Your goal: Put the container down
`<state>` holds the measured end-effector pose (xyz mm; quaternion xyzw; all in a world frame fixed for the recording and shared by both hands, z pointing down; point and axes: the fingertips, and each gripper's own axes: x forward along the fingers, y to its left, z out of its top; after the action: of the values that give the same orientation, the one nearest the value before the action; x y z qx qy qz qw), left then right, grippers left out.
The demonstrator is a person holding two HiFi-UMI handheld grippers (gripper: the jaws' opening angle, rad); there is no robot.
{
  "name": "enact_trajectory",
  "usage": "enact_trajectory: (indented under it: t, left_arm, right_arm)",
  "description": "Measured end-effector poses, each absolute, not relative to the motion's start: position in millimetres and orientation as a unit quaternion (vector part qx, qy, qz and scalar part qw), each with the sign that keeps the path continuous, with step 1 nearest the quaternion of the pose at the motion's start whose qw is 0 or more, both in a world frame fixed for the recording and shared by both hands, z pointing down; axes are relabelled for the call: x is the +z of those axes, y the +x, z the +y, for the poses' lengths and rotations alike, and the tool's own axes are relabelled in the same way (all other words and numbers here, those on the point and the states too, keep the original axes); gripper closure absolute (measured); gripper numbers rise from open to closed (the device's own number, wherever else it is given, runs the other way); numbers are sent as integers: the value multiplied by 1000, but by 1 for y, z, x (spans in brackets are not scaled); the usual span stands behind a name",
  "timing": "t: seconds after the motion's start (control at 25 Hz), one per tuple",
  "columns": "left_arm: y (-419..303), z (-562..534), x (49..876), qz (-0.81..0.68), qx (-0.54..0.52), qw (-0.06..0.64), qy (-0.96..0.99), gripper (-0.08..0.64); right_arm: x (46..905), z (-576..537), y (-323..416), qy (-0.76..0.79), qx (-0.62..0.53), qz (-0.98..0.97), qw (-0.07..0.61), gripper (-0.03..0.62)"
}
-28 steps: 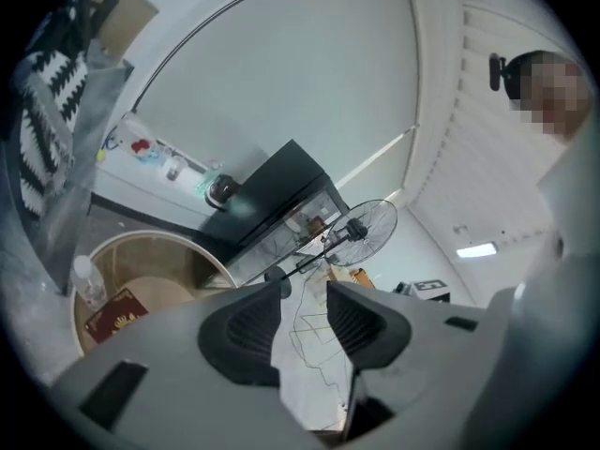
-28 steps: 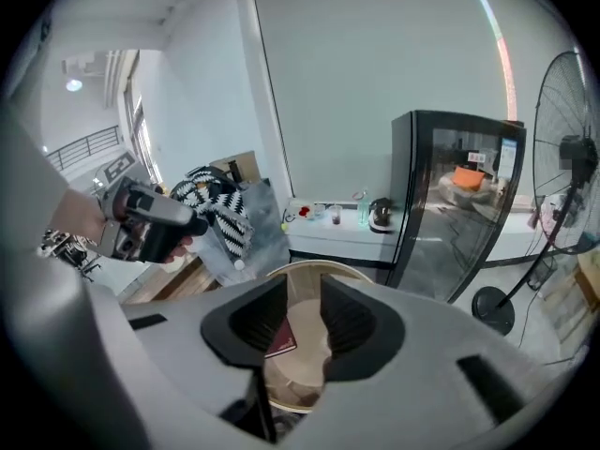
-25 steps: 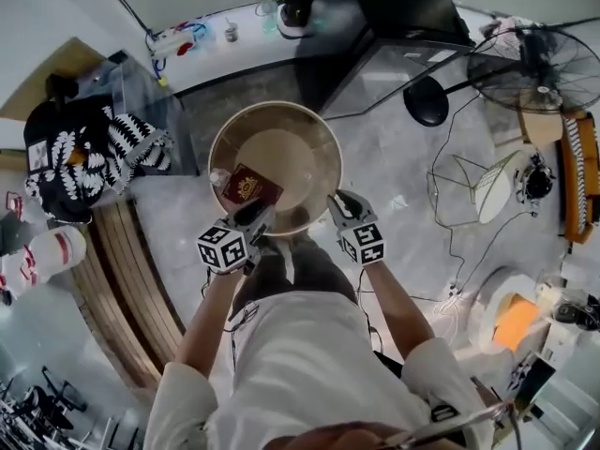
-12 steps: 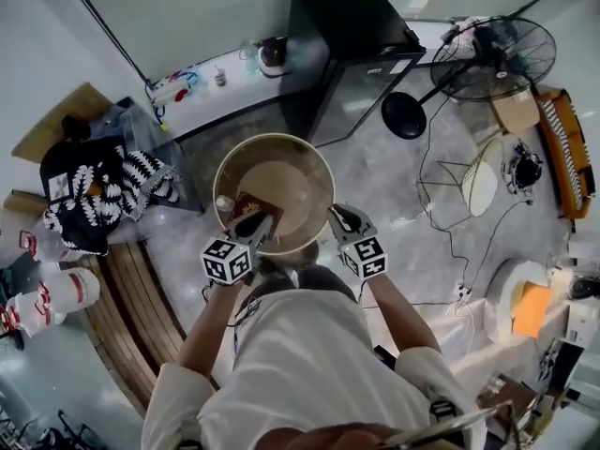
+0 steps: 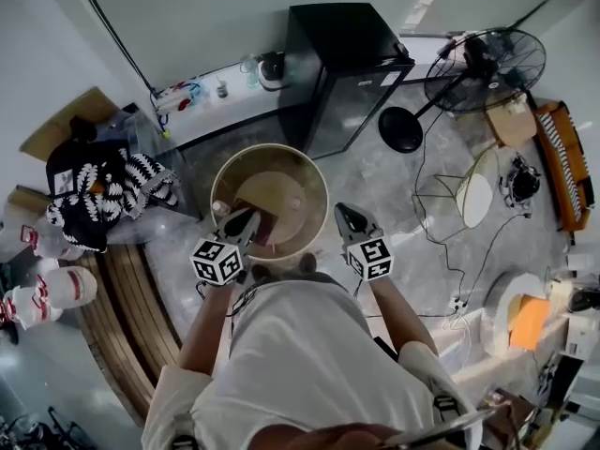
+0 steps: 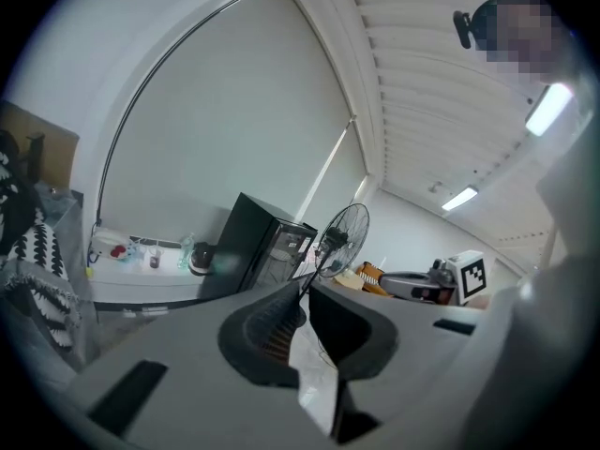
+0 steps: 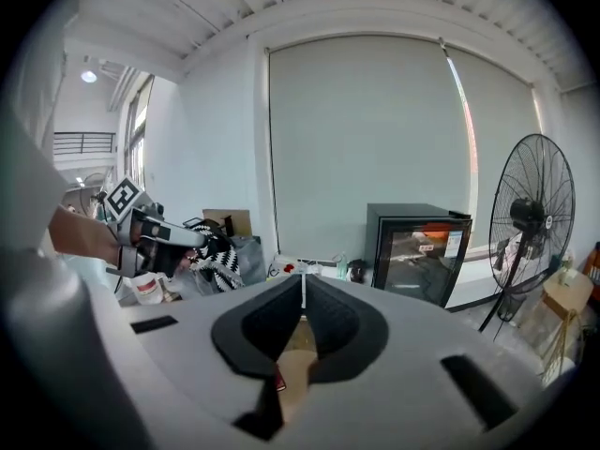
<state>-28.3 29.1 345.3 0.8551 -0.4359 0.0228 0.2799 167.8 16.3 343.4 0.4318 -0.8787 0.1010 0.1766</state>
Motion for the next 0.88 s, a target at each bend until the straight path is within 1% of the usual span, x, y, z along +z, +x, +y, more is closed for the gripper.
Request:
enact_trajectory:
  t: [0.12, 0.44, 0.88]
  left_arm:
    - [-28, 28, 340, -448, 16, 274, 851, 526]
    - [-31, 21, 323, -469, 14, 236, 851, 529]
    - [-24, 19, 322, -470, 17, 230, 852, 529]
  right_arm:
    - [336, 15, 178, 434, 84, -879, 178, 597]
    - [322, 9, 195, 445, 63, -877, 168, 598]
    - [317, 8, 195, 436, 55, -883, 163, 598]
